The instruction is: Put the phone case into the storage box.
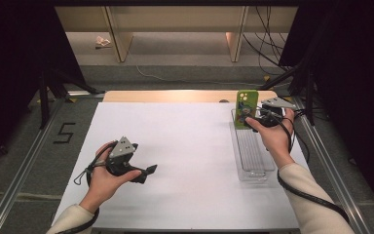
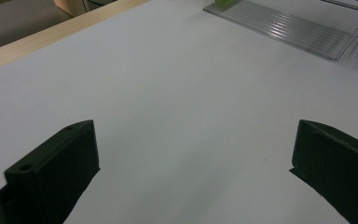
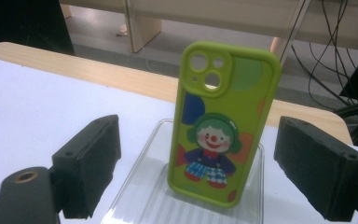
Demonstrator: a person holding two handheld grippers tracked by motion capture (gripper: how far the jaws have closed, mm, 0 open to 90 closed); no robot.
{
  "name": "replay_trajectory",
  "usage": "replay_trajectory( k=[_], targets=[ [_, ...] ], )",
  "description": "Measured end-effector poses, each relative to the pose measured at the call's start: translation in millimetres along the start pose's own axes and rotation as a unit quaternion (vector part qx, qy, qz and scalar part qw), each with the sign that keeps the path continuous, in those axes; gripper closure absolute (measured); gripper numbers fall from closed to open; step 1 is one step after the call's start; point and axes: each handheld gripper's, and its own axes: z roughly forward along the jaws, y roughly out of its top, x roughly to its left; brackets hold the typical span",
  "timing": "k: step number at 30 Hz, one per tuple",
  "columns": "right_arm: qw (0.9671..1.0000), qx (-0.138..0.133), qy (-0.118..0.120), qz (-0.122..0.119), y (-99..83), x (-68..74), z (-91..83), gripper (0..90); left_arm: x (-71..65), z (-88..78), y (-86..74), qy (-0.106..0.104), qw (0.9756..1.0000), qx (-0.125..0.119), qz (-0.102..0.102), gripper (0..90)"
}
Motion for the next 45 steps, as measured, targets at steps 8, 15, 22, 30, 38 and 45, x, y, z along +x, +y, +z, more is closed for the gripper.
replay_trajectory(
  k=[8,15,22,30,38,45],
  targets=[
    [0.9998,-0.005,0.019,-0.009,-3.1,4.7,-11.6,16.6,0.4,-0.5,0.1,0.001,1.0,-0.001,-0.001,0.1],
    [0.9991,-0.008,0.037,-0.018,-8.4,9.3,-23.9,16.8,0.4,-0.5,0.1,0.002,1.0,-0.001,-0.001,0.1],
    [0.9984,-0.012,0.048,-0.026,-11.2,13.0,-35.3,16.8,0.0,-0.1,-0.1,0.002,1.0,0.0,-0.002,0.1],
    [0.9969,-0.016,0.07,-0.032,-17.1,16.9,-47.8,16.8,0.2,-0.2,-0.3,0.001,1.0,-0.001,-0.002,0.1],
    [0.9944,-0.022,0.098,-0.033,-24.7,18.7,-63.3,17.2,0.1,-0.7,0.1,0.001,1.0,-0.002,-0.003,0.1],
    [0.9929,-0.025,0.111,-0.034,-32.3,16.9,-75.9,17.3,0.2,-0.5,-0.1,0.001,1.0,-0.002,-0.004,0.2]
  ],
)
